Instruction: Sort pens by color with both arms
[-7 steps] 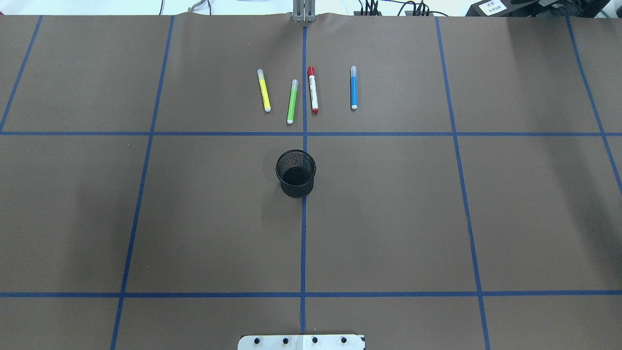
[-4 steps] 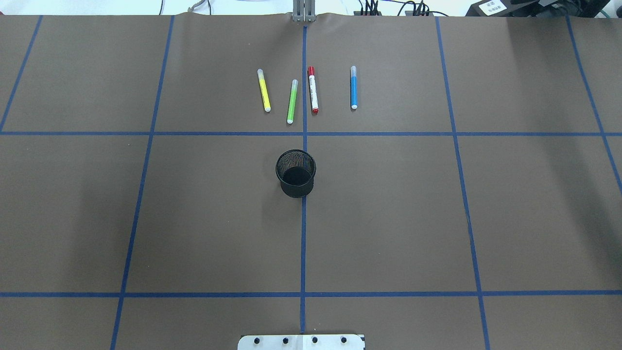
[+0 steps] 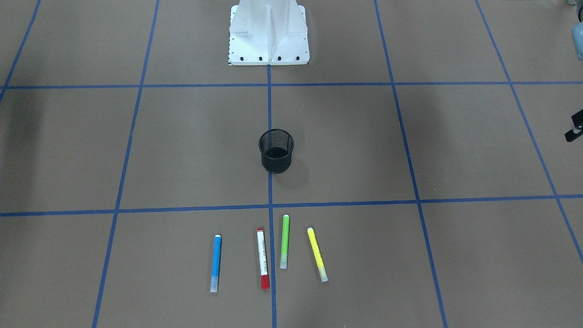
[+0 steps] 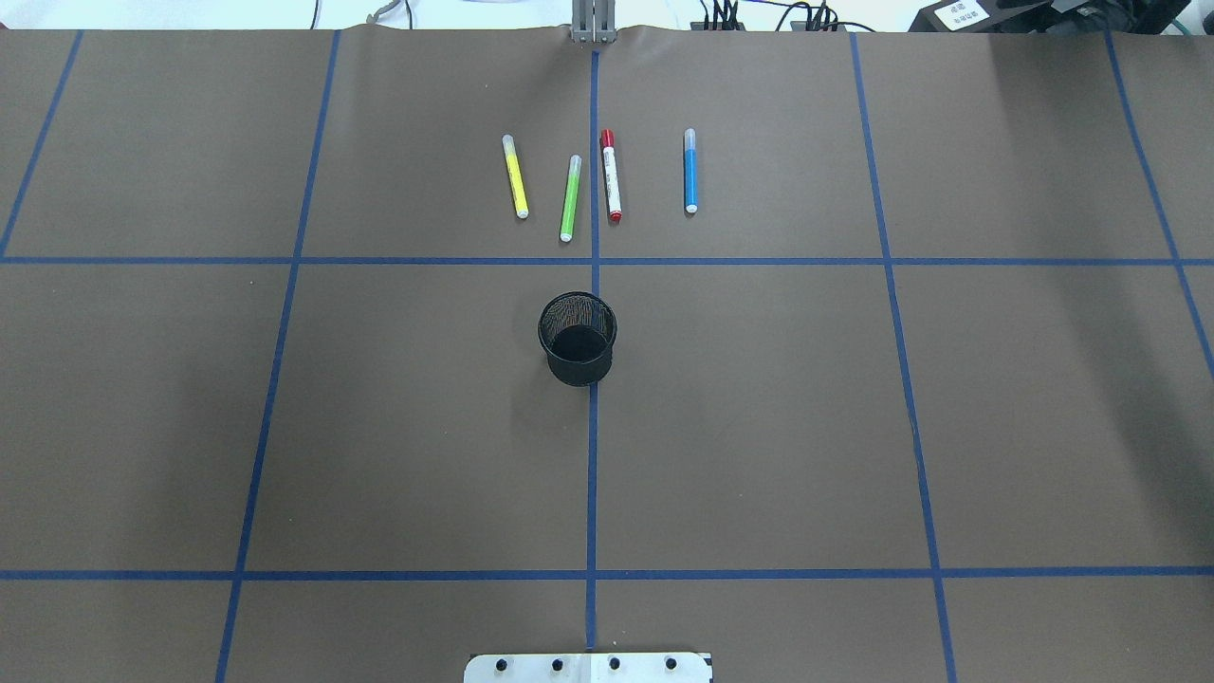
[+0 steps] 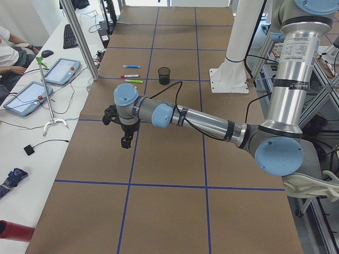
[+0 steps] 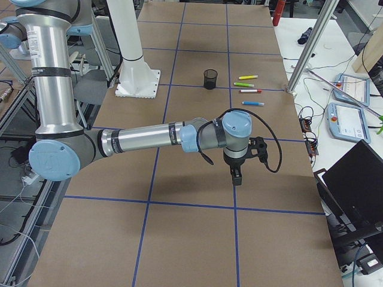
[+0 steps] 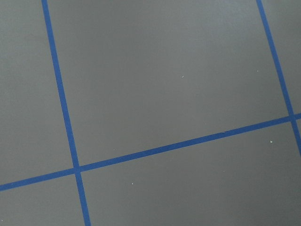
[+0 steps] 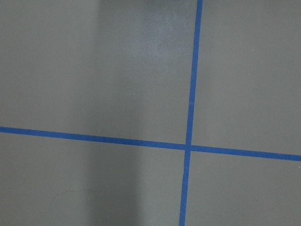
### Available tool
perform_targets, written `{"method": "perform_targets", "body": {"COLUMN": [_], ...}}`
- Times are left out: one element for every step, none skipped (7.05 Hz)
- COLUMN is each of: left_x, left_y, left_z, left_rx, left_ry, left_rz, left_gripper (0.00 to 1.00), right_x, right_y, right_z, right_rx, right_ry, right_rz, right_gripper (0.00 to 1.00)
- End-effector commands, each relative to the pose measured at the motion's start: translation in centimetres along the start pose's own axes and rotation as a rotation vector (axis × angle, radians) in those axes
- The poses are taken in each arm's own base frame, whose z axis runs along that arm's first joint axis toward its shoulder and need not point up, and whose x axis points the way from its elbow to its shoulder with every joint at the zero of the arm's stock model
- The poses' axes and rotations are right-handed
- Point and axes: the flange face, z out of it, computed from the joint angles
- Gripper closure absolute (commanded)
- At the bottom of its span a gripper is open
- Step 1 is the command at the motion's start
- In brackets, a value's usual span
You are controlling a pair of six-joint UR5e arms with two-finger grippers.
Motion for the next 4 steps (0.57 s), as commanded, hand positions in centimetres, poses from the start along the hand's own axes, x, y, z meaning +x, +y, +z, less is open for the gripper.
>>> {"method": "perform_targets", "body": {"left_x": [0.4,0.44,0.6,0.66], "left_y": [0.15,-0.17,-0.2,-0.21], "left_z": [-0.34,-0.23,-0.5,-0.55], "left_rx": [0.007,0.005,0.011,0.012], "left_ry": [-0.001,0.0,0.0,0.0], "left_rz": [0.008,0.01,0.012,0.013], "left_gripper": [0.0,0.0,0.0,0.0], "right_x": [-0.55,-0.4,-0.56,-0.3], "right_y": [-0.17,-0.16,-0.19,-0.14], "right_z": [-0.01,0.13,-0.03,0.4], "right_rx": [0.01,0.009,0.012,0.004], "right_ry": [-0.007,-0.006,-0.006,-0.002], "right_rz": [-0.021,-0.012,-0.014,-0.01], "right_gripper": [0.01,0.01,0.01,0.01]}}
